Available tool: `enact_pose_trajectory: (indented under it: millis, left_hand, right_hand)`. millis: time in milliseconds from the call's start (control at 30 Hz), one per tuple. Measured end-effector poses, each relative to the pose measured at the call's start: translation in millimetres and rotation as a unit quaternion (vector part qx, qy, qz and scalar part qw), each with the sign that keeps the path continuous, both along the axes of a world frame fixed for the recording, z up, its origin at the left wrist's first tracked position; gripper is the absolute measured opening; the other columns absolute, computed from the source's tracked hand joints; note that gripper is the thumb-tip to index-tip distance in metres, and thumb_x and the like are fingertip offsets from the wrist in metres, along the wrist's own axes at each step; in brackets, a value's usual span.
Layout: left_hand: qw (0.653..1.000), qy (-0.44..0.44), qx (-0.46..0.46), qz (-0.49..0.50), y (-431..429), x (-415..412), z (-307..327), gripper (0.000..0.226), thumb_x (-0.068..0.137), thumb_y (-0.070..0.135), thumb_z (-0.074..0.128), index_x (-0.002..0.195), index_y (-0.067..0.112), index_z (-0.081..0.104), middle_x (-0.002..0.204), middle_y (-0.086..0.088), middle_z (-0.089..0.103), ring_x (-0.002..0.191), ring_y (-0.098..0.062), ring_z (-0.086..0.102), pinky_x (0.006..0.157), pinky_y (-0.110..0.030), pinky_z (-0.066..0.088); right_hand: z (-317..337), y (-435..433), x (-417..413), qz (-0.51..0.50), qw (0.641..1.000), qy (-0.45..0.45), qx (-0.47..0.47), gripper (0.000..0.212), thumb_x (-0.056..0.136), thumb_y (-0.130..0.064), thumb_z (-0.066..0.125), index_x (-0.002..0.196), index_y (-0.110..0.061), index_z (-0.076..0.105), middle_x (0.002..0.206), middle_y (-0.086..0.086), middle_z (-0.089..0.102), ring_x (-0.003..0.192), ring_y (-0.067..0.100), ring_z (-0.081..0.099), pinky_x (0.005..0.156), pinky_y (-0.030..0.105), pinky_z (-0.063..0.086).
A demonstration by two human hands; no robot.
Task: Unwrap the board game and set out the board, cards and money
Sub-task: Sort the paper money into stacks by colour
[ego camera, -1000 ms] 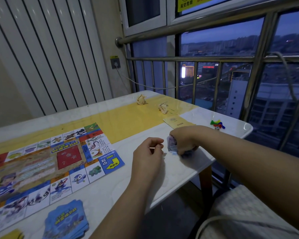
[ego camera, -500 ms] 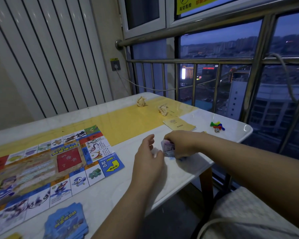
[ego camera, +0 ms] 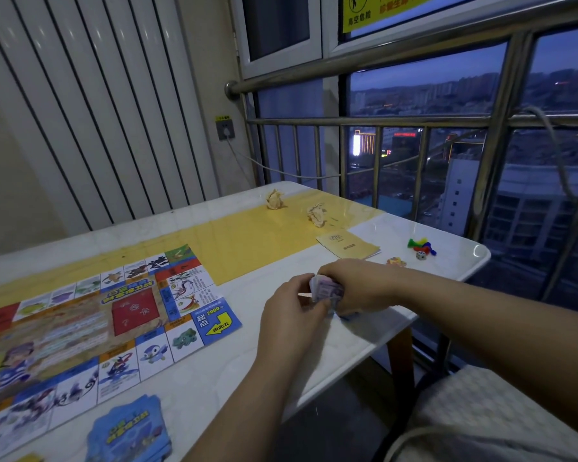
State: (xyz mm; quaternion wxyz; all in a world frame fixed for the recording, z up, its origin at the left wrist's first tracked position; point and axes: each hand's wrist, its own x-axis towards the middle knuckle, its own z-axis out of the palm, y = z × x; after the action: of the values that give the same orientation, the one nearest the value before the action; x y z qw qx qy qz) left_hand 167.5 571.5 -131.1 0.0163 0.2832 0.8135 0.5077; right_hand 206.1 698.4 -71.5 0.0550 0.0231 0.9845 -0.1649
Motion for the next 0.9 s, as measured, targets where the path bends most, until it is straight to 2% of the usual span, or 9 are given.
enact_pose_trajectory:
  millis: [33, 167, 300, 400, 533, 600, 700, 767, 900]
  left_hand:
    - [1.0, -0.008, 0.015, -0.003, -1.0, -0.9, 0.2, 0.031, 0.081, 0.018, 0.069, 0.09, 0.045, 0.057, 0.091, 0.021, 0.064, 0.081, 0.0, 0.063, 0.071, -0.021, 0.05]
    - [0.999, -0.029, 0.034, 0.006, -2.5, -5.7, -0.6, 0.038, 0.086, 0.018, 0.065, 0.123, 0.026, 0.057, 0.101, 0.016, 0.061, 0.078, 0.006, 0.06, 0.064, -0.005, 0.045]
    - [1.0, -0.016, -0.009, 0.002, -0.5, -7.0, -1.7, 0.038, 0.088, 0.017, 0.061, 0.125, 0.024, 0.058, 0.114, 0.01, 0.062, 0.085, 0.003, 0.059, 0.071, -0.009, 0.043]
    - [0.992, 0.003, -0.124, -0.025, 5.6, -11.9, 6.0, 0.041, 0.087, 0.021, 0.062, 0.127, 0.02, 0.057, 0.125, 0.003, 0.06, 0.102, -0.008, 0.059, 0.081, -0.015, 0.039]
    - [0.943, 0.061, -0.317, -0.076, 19.0, -22.0, 27.1, 0.048, 0.085, 0.025, 0.065, 0.132, 0.019, 0.054, 0.132, -0.002, 0.054, 0.119, -0.016, 0.051, 0.093, -0.022, 0.038]
    - [0.91, 0.08, -0.393, -0.102, 27.8, -26.2, 38.0, 0.045, 0.085, 0.026, 0.066, 0.128, 0.016, 0.058, 0.125, -0.003, 0.058, 0.114, -0.018, 0.054, 0.091, -0.024, 0.04]
    - [0.867, 0.076, -0.474, -0.132, 39.5, -32.1, 52.9, 0.042, 0.084, 0.029, 0.067, 0.123, 0.013, 0.062, 0.101, -0.003, 0.06, 0.086, -0.019, 0.056, 0.076, -0.024, 0.043]
    - [0.846, 0.054, -0.508, -0.152, 43.3, -34.8, 59.0, 0.043, 0.085, 0.033, 0.066, 0.123, 0.014, 0.061, 0.104, -0.008, 0.066, 0.076, -0.02, 0.058, 0.072, -0.024, 0.045]
    - [0.837, 0.043, -0.52, -0.167, 43.7, -40.3, 60.1, 0.031, 0.085, 0.038, 0.065, 0.11, 0.02, 0.064, 0.098, -0.009, 0.067, 0.063, -0.018, 0.053, 0.061, -0.023, 0.042]
  right_hand:
    - [0.1, 0.7, 0.5, 0.0, 1.0, 0.006, -0.008, 0.024, 0.084, -0.011, 0.064, 0.107, -0.008, 0.057, 0.096, 0.006, 0.058, 0.083, 0.016, 0.049, 0.058, 0.018, 0.036]
    - [0.3, 12.0, 6.4, -0.033, 0.995, 0.042, -0.084, 0.023, 0.083, -0.009, 0.066, 0.1, -0.019, 0.055, 0.091, -0.006, 0.056, 0.082, 0.008, 0.053, 0.065, 0.017, 0.042]
    - [4.1, 31.9, 17.0, -0.098, 0.977, 0.06, -0.18, 0.029, 0.083, -0.007, 0.067, 0.103, -0.024, 0.054, 0.096, -0.007, 0.059, 0.088, 0.007, 0.058, 0.075, 0.021, 0.047]
    - [7.2, 38.0, 20.6, -0.114, 0.987, 0.035, -0.105, 0.036, 0.084, -0.011, 0.066, 0.116, -0.021, 0.053, 0.105, -0.004, 0.057, 0.097, 0.014, 0.055, 0.084, 0.026, 0.046]
    - [3.1, 30.4, 18.8, -0.08, 0.997, 0.015, 0.013, 0.023, 0.089, -0.013, 0.058, 0.11, -0.016, 0.05, 0.107, 0.003, 0.056, 0.092, 0.015, 0.049, 0.071, 0.021, 0.039]
    - [-5.1, 26.4, 13.6, -0.069, 0.995, -0.018, 0.067, 0.022, 0.09, -0.013, 0.055, 0.111, -0.017, 0.047, 0.113, 0.005, 0.056, 0.096, 0.019, 0.05, 0.079, 0.027, 0.041]
    - [-12.8, 25.3, 7.5, -0.07, 0.989, -0.057, 0.12, 0.039, 0.089, -0.016, 0.058, 0.123, -0.019, 0.04, 0.123, 0.009, 0.05, 0.107, 0.027, 0.05, 0.088, 0.036, 0.043]
    - [-12.0, 27.1, 6.5, -0.067, 0.988, -0.066, 0.122, 0.045, 0.092, -0.015, 0.053, 0.133, -0.015, 0.036, 0.129, 0.012, 0.047, 0.114, 0.029, 0.048, 0.092, 0.038, 0.041]
    - [-10.0, 31.0, 11.6, -0.055, 0.994, -0.048, 0.084, 0.045, 0.094, -0.014, 0.048, 0.137, -0.02, 0.036, 0.131, 0.009, 0.048, 0.114, 0.025, 0.047, 0.091, 0.035, 0.039]
